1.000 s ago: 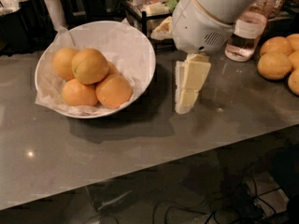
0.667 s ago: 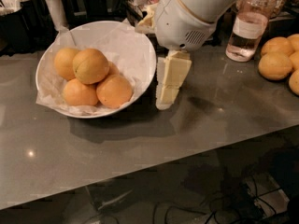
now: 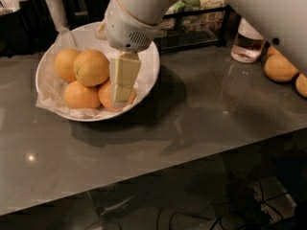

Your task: Pick orange from white bowl

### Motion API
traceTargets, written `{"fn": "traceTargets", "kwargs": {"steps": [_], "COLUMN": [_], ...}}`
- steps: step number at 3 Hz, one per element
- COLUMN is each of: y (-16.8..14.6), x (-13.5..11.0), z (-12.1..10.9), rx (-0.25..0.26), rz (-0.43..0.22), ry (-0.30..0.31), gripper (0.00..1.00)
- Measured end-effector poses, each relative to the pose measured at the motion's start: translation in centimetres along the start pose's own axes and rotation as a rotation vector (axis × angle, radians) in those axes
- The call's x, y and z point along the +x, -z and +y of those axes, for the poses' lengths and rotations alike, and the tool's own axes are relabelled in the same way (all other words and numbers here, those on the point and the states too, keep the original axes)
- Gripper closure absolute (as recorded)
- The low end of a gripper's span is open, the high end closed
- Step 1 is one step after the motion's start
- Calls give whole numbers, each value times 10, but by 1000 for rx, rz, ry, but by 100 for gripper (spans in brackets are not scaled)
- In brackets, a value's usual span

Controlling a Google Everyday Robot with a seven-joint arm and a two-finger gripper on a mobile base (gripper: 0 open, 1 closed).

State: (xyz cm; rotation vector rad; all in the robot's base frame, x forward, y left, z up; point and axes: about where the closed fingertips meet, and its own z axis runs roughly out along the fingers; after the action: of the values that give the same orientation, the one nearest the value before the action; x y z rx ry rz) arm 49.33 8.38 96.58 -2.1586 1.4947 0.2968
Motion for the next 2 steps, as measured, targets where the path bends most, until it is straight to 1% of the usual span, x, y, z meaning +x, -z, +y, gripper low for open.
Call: {"fn": "traceTargets", "kwargs": {"steps": [1, 2], "y": [-38, -66], "x": [-27, -49], "z": [-16, -30], "rx": [-86, -147], "rz": [-8, -7], "ry": [2, 10], "gripper": [0, 0]}}
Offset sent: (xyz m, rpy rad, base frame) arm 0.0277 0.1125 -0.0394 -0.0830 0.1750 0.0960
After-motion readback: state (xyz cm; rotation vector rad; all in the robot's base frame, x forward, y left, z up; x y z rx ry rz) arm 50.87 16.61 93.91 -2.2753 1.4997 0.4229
